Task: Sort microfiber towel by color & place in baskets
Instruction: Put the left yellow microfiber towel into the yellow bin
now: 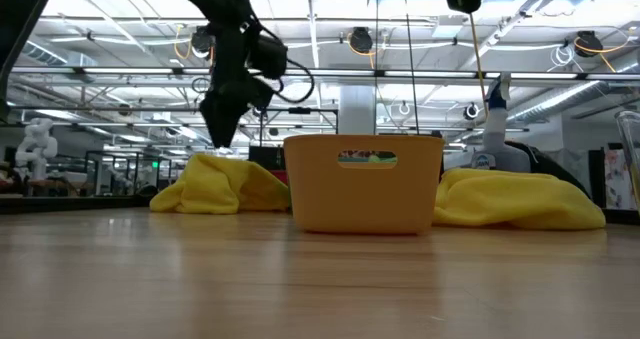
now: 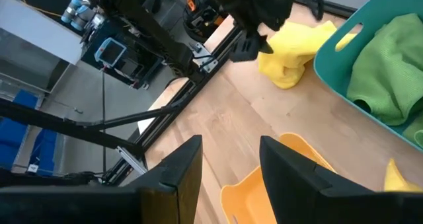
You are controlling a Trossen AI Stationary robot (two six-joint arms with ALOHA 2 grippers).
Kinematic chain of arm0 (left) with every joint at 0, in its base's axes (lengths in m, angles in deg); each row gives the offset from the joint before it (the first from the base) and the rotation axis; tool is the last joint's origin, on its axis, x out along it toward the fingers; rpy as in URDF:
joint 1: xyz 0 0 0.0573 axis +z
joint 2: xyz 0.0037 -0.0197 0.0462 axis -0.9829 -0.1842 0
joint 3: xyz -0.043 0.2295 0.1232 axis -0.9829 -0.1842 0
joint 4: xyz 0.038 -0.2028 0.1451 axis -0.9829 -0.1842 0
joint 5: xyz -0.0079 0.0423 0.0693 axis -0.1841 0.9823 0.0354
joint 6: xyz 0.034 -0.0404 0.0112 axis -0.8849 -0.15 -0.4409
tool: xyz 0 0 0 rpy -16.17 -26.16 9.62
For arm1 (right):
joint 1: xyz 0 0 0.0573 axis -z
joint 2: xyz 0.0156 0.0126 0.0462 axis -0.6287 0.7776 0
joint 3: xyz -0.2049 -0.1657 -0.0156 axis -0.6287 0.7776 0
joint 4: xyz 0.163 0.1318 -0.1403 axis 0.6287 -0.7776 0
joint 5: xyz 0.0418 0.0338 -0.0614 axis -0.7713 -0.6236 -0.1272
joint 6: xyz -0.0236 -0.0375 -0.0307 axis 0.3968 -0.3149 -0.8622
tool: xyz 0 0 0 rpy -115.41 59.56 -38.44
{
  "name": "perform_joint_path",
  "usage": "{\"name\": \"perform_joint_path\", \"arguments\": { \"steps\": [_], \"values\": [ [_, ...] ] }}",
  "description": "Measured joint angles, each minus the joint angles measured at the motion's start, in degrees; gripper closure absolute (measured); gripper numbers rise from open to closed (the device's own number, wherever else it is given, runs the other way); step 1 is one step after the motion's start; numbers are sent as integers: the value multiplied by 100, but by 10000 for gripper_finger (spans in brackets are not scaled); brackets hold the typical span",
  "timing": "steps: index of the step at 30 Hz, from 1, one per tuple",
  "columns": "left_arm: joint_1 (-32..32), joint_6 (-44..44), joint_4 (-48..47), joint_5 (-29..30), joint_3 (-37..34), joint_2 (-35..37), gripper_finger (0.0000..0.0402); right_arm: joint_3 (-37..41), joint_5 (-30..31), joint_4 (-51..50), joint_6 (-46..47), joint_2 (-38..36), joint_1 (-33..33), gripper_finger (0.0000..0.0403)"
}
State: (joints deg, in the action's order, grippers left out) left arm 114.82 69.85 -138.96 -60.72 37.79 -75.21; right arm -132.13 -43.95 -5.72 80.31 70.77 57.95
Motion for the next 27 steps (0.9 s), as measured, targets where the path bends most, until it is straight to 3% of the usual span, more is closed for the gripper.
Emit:
{"name": "perform_joint_path", "arguments": {
  "steps": [2,8,10,13,19,27],
  "values": [
    [-41,36,27,192,-200,-2,132,0,137,-2,4,0,-29,259],
    [-146,-132,575,-1,-791,-2,134,0,415,4,1,0,-73,259],
    [-178,18,692,263,-973,-2,146,0,415,6,-3,0,-73,259],
    [-183,308,917,454,-1204,-2,200,0,414,7,-10,0,-73,259],
    [-220,653,901,768,-1228,36,381,0,412,15,-10,0,-73,259],
    [-392,1211,757,1102,-1191,1175,396,0,430,42,-32,2,-73,259]
  ]
}}
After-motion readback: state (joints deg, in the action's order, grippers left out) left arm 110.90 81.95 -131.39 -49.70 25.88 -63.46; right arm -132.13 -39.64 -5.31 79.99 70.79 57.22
